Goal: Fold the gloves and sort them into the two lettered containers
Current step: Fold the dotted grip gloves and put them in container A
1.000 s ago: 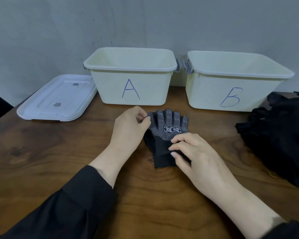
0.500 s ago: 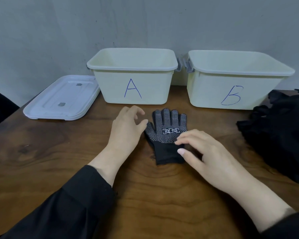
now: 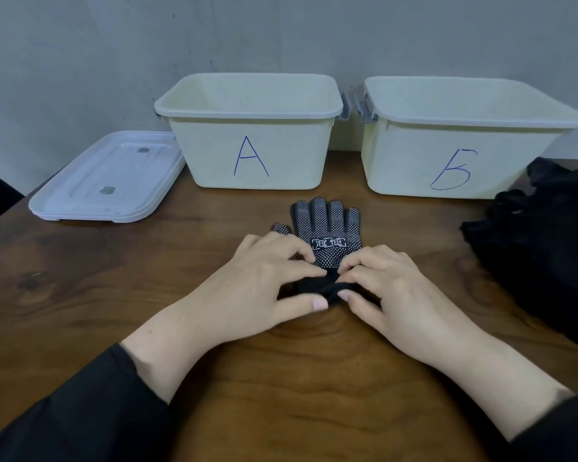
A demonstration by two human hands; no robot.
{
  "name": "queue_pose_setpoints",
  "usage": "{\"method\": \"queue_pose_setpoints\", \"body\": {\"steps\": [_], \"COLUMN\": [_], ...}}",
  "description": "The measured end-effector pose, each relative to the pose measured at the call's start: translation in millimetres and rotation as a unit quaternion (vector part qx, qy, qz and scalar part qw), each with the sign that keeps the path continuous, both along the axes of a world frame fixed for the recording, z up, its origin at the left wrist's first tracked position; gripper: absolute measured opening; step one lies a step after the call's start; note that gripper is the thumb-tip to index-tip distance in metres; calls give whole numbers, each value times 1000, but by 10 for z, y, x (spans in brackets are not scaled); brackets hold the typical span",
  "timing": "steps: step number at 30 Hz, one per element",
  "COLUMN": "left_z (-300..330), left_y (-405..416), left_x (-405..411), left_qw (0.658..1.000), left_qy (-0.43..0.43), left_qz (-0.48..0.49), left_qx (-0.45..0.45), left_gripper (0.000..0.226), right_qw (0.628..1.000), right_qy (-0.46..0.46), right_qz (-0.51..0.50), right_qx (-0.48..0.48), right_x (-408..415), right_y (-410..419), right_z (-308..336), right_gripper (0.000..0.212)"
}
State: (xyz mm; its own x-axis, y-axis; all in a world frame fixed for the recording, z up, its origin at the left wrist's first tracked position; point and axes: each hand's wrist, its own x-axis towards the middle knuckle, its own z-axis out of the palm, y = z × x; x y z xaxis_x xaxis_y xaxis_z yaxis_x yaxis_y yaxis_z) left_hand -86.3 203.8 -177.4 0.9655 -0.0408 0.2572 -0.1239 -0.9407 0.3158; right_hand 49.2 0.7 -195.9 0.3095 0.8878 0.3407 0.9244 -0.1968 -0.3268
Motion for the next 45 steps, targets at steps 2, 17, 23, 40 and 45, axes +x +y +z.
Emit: {"method": "queue_pose_setpoints", "body": {"steps": [2,17,23,40,45], "left_z": [-28,-27,-72,-135,-74], "left_y": [-38,-13,-3,77,109], "left_x": [12,112,206,146,157], "left_qw": [999,976,969,998,999], "left_qy": [36,-10,-29,-15,23], "left_qz": [-1,95,117,55,44], "left_qx": [23,-197,-215,1,17], "left_gripper": [65,9,42,36,54], "right_qw": [1000,975,962,997,996], "right_qy": [24,186,205,-27,39], "right_qz": [-3,-108,-166,-66,-57], "right_qx": [13,51,71,-8,-64], "right_x": [0,-57,-37,108,205], "right_y": [-2,84,183,113,15], "right_z": [4,153,88,16,25], "right_gripper": [26,21,38,33,61]}}
